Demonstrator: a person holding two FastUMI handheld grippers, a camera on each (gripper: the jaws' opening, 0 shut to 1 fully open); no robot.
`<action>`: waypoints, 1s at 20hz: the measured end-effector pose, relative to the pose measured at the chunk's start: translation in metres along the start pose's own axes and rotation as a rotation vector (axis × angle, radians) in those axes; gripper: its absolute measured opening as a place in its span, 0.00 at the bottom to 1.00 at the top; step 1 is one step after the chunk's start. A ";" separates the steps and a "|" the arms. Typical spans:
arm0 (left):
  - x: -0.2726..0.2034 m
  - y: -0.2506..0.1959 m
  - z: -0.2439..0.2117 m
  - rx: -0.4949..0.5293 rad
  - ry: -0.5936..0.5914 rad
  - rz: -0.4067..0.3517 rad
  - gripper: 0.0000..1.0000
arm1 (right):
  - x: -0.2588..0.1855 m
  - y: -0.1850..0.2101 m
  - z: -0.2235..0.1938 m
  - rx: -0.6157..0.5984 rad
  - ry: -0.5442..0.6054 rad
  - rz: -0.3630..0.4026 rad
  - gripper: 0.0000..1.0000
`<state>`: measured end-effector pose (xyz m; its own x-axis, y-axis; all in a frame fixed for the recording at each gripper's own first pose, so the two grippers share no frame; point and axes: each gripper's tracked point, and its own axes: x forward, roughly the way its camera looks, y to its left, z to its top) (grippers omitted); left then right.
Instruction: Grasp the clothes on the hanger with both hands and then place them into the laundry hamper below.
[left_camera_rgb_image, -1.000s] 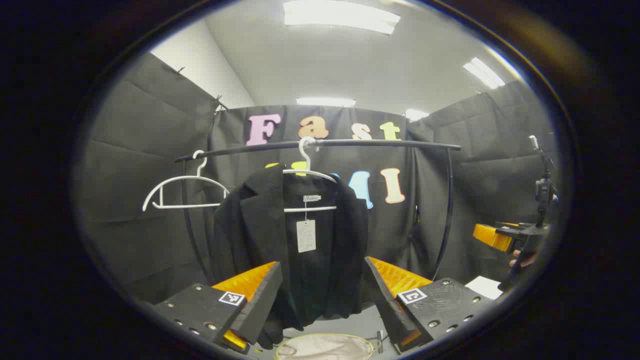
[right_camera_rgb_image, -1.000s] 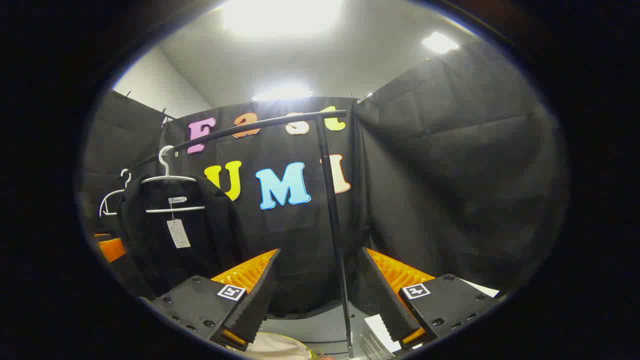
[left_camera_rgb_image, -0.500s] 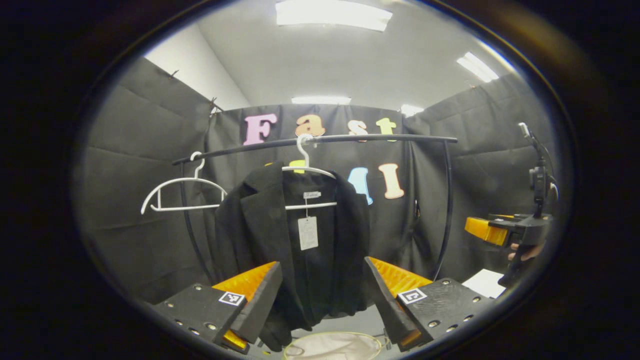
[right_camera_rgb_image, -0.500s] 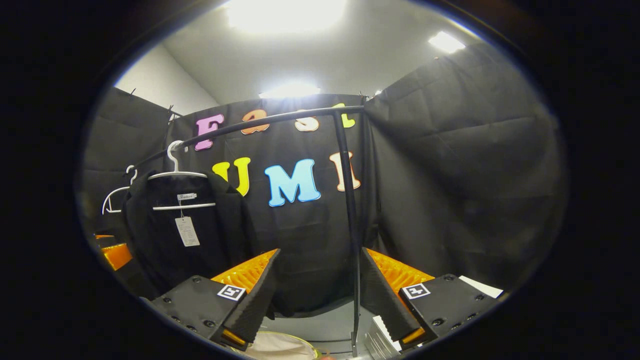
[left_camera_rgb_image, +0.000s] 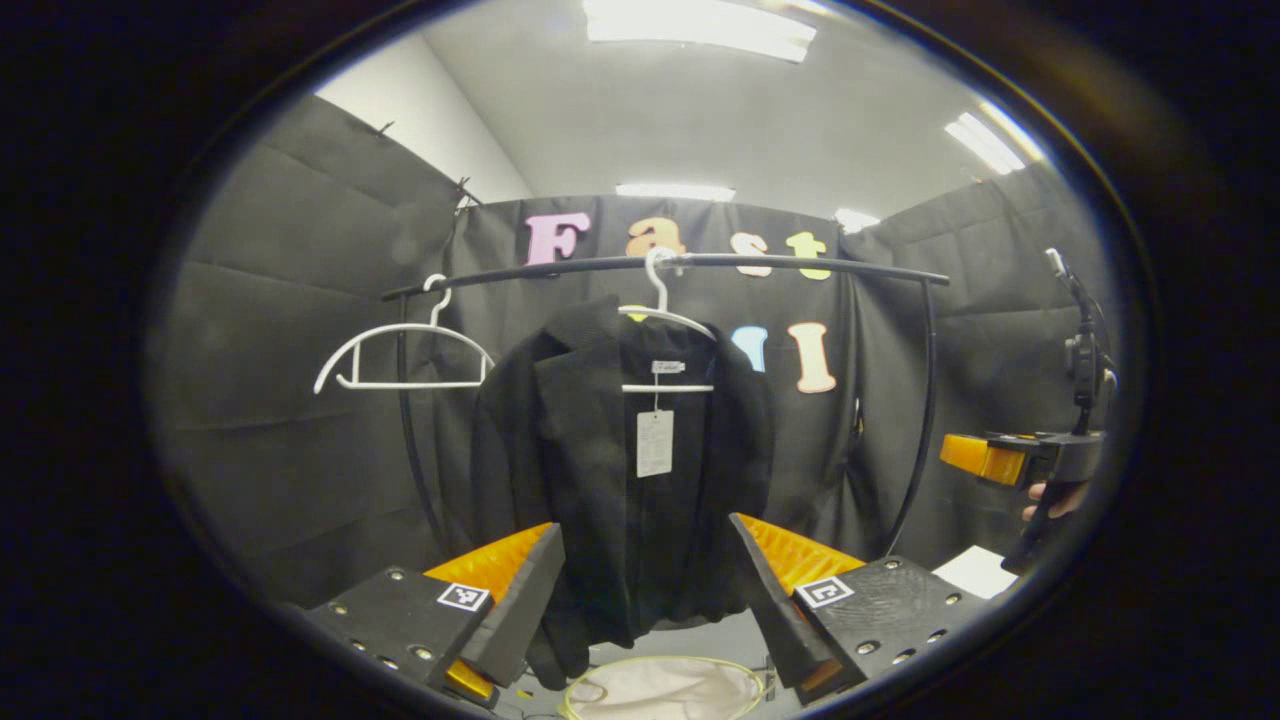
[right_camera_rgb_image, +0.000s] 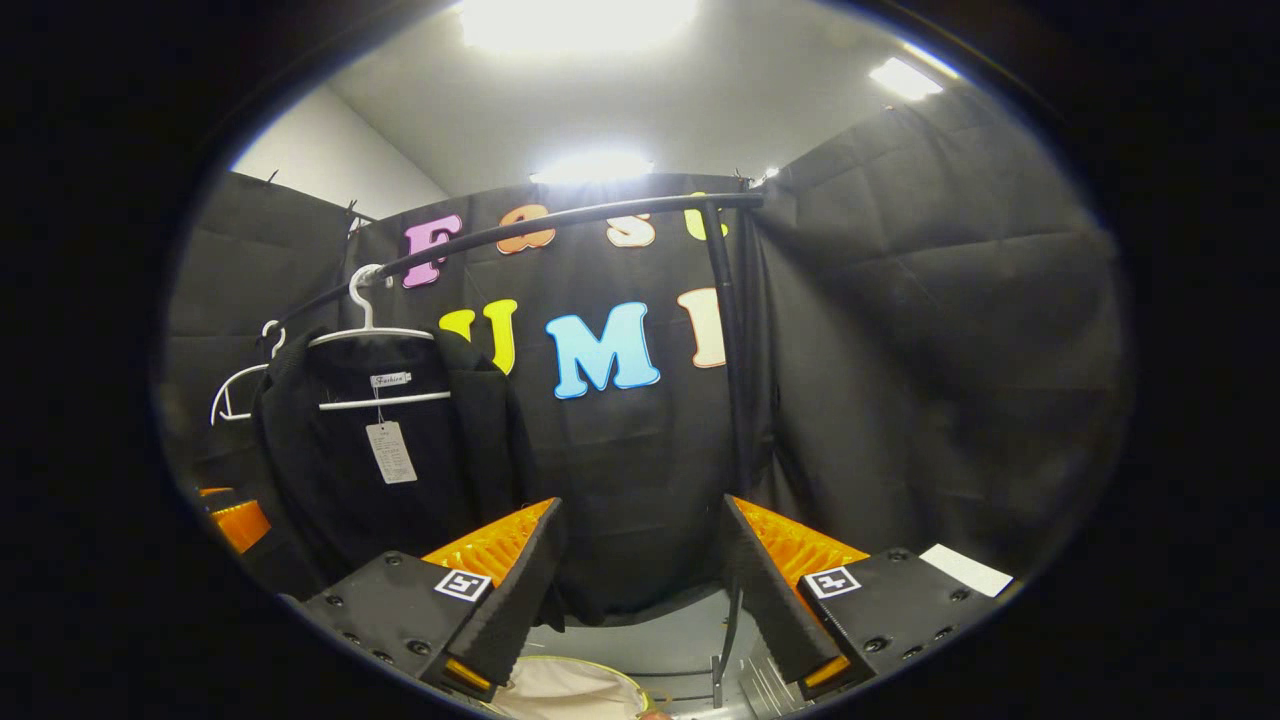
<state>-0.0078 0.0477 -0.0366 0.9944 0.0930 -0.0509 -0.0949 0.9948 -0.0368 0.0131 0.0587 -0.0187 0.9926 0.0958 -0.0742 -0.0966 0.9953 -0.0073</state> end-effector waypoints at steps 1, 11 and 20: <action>-0.001 0.004 -0.001 -0.011 0.002 0.013 0.96 | 0.002 0.004 -0.001 0.005 0.014 0.009 0.98; 0.030 0.011 0.008 -0.064 0.044 0.137 0.96 | 0.047 0.047 0.000 -0.050 0.043 0.149 0.98; 0.079 0.023 0.034 -0.095 0.047 0.330 0.96 | 0.124 0.112 0.003 -0.061 0.029 0.425 0.93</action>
<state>0.0700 0.0797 -0.0076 0.9063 0.4046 -0.1218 -0.4170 0.9030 -0.1032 0.1261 0.1819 -0.0255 0.8612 0.4959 -0.1117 -0.5016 0.8646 -0.0287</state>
